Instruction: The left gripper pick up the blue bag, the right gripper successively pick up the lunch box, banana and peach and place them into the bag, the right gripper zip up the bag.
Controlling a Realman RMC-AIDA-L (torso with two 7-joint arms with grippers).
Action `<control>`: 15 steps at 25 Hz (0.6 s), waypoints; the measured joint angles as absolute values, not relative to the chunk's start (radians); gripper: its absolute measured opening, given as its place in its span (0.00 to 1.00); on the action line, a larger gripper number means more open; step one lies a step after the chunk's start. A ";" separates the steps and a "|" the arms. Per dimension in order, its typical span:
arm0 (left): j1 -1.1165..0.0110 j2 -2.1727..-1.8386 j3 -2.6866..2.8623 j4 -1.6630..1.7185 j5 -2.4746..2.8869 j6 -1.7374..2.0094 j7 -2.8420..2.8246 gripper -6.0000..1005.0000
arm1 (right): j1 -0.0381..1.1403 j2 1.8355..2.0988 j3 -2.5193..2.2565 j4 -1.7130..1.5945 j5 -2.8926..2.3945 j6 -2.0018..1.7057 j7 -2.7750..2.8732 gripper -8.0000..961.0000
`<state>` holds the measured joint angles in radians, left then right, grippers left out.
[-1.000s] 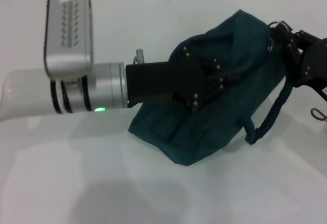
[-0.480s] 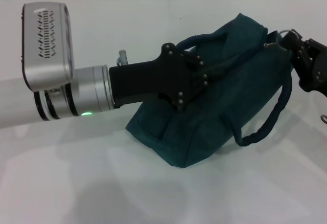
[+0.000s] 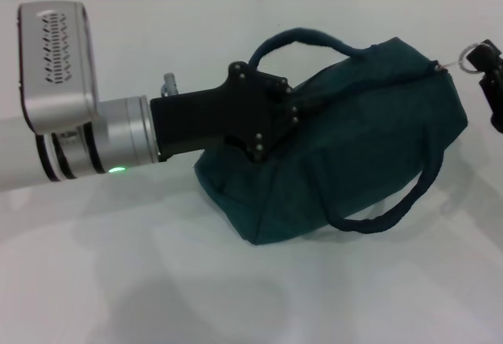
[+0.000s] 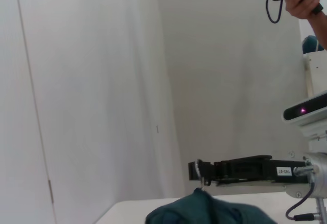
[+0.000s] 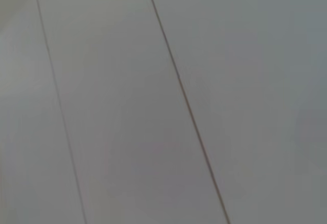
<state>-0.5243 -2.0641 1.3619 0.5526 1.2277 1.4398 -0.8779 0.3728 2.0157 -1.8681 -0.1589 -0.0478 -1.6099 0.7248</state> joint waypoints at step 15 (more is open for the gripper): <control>-0.525 -2.060 1.308 0.552 1.252 1.442 -0.893 0.03 | 0.386 2.009 -1.854 -0.148 -0.062 -1.595 0.719 0.13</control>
<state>-0.5254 -2.0595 1.3082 0.5522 1.2516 1.4420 -0.8931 0.3860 2.0090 -1.8537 -0.1479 -0.0619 -1.5949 0.7190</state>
